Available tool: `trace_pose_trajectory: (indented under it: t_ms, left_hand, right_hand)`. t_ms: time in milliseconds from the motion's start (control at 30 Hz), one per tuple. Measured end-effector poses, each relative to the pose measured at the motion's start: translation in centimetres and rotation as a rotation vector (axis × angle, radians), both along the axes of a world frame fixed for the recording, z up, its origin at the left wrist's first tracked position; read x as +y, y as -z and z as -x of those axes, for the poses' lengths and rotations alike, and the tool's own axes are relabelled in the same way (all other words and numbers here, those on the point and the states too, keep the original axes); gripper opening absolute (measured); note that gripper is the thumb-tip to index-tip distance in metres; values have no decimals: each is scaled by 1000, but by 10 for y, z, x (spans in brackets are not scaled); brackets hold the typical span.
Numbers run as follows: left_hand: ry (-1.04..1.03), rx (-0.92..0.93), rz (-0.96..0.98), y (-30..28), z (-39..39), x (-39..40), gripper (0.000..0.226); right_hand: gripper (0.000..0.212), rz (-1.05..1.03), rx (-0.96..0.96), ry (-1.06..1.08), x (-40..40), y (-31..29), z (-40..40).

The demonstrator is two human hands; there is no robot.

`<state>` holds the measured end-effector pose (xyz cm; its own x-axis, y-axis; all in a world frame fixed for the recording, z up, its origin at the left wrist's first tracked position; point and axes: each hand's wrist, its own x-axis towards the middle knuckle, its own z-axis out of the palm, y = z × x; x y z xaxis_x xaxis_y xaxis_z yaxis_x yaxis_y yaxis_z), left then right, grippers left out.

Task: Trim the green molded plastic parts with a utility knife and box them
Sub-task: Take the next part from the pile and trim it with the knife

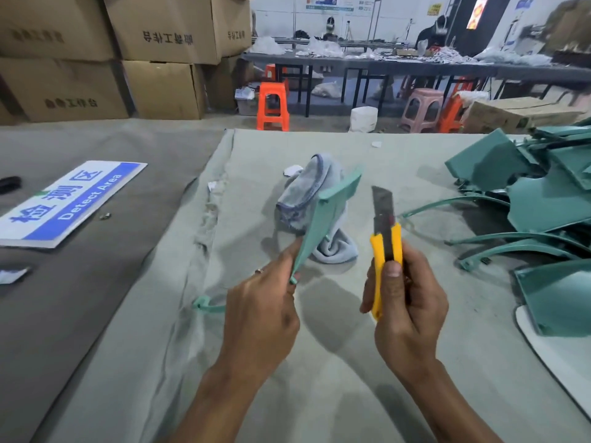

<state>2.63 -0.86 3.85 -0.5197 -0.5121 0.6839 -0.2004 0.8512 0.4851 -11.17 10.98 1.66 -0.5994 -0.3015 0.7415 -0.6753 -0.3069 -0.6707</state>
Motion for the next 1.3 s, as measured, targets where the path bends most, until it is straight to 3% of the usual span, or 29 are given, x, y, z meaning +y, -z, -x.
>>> trace_pose_trajectory:
  t_ms: [100,233,500,700,900,1000,1100,1167,1300]
  left_hand:
    - [-54,-42,-15,-1,1,0,67]
    - [-56,-113,-37,1,2,4,67]
    - [21,-132,-28,7,2,9,52]
    - [21,-166,-44,10,3,10,53]
    - [50,-186,-13,13,3,7,58]
    - [50,-179,-5,12,2,6,45]
    - [52,-222,-7,14,2,5,54]
    - [55,-239,-20,16,3,5,58]
    - [69,-220,-30,15,1,4,38]
  right_hand:
    - [23,40,-43,-87,-2,-1,-3]
    - [21,-55,-32,-145,-2,-6,-7]
    - [33,-176,32,-147,-1,-2,-9]
    - [19,-180,-107,-28,-7,3,-5]
    - [31,-165,12,-148,-7,1,-18]
    - [28,-222,-81,-84,-14,6,-16]
    - [15,-221,-235,7,-17,8,-6]
    - [17,-197,-202,20,-13,7,-1]
    - [20,-196,-80,-89,-12,10,0]
